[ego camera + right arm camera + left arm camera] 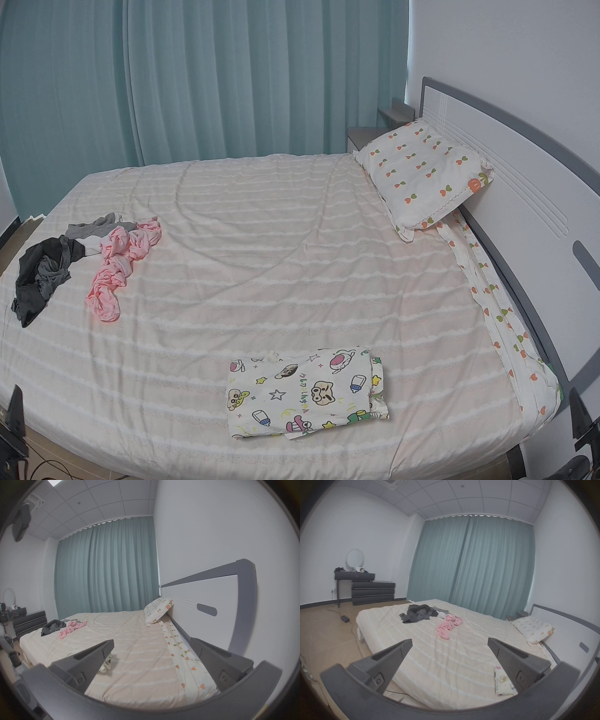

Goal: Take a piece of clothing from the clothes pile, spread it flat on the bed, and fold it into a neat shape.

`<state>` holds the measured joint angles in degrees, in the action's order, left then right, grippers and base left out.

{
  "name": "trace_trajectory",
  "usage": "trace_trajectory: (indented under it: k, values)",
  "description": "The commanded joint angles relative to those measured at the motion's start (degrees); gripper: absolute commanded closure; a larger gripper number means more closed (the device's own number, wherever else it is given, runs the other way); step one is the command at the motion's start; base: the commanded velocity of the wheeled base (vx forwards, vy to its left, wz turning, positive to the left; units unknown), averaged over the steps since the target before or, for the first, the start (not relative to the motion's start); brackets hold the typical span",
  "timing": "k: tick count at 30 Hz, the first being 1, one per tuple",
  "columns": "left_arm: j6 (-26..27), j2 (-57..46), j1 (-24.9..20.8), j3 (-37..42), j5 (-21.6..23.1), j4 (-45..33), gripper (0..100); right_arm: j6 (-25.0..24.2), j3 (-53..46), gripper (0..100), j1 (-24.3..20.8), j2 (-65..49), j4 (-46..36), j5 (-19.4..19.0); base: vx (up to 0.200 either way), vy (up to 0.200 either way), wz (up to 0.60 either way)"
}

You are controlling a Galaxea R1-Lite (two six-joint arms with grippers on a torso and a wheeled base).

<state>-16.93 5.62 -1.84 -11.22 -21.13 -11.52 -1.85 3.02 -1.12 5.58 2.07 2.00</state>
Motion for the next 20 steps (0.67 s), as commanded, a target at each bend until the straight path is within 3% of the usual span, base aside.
trace_trajectory:
  k: [1,3,6,11,12,14,20]
  values:
    - [3.75,-5.36,2.1,9.11,11.99,11.61,0,3.44,-2.94,0,0.86,-5.23,-2.16,-4.72,0.0,0.0,0.0]
    - [5.24,-5.36,2.1,11.22,16.03,15.83,0,3.87,-3.02,0,1.03,-5.32,-1.98,-5.08,0.0,0.0,0.0]
    - [7.62,-5.27,2.1,11.22,22.53,15.74,0,3.87,-2.94,0,1.12,-5.41,-1.98,-4.81,0.0,0.0,0.0]
    - [12.98,-5.36,2.1,11.22,25.35,15.48,0,3.52,-2.94,0,1.12,-5.41,-1.98,-4.64,0.0,0.0,0.0]
    - [16.14,-5.27,2.1,11.22,26.49,15.21,0,3.35,-2.94,0,1.12,-5.41,-1.98,-4.72,0.0,0.0,0.0]
    - [17.72,-5.36,2.1,11.22,26.84,14.86,0,3.26,-3.02,0,1.12,-5.41,-1.98,-4.9,0.0,0.0,0.0]
    - [18.6,-4.39,2.37,11.13,20.42,11.61,0,3.26,-3.02,0,1.03,-5.5,-1.98,-4.81,0.0,0.0,0.0]
